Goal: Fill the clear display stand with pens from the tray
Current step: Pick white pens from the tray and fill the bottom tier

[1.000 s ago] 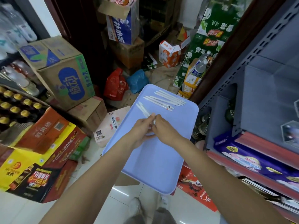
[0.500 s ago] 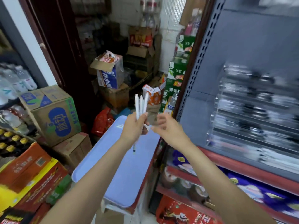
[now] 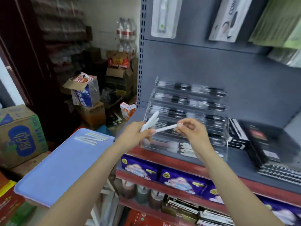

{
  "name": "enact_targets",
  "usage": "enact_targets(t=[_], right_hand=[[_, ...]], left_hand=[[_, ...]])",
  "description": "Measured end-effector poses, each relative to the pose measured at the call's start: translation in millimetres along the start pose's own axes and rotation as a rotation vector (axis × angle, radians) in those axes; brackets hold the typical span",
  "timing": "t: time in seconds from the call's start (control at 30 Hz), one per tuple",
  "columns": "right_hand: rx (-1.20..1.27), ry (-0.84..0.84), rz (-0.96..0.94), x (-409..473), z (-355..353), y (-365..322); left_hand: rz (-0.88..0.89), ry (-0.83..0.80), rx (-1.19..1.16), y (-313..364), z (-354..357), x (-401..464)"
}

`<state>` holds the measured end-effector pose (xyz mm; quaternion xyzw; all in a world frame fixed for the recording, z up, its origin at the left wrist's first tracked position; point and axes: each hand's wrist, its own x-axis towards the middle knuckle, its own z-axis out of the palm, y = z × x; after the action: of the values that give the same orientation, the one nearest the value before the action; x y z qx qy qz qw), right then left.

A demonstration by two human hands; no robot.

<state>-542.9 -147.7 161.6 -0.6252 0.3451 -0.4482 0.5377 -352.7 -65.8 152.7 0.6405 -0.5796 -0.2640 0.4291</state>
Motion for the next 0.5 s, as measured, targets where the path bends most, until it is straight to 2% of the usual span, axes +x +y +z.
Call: enact_targets(t=[0.13,0.23,0.37,0.5], right_hand=[[0.017,0.161,0.005,0.5,-47.9,1.3],[-0.031,0.298,-0.001,4.5,-75.3,8.3],[-0.400,0.383,-0.045,11.8,-105.9,16.9],[-0.828,0.271,-0.130,22.8,-128.1,23.3]], left_hand=[[-0.036,0.202,0.071,12.6,19.5,13.2],[-0.031,0.233,0.078,25.6,40.4,22.1],[-0.022,0.181,0.092,39.9,64.3,30.8],[-0.023,0.151,0.114,47.7,78.2,35.6]])
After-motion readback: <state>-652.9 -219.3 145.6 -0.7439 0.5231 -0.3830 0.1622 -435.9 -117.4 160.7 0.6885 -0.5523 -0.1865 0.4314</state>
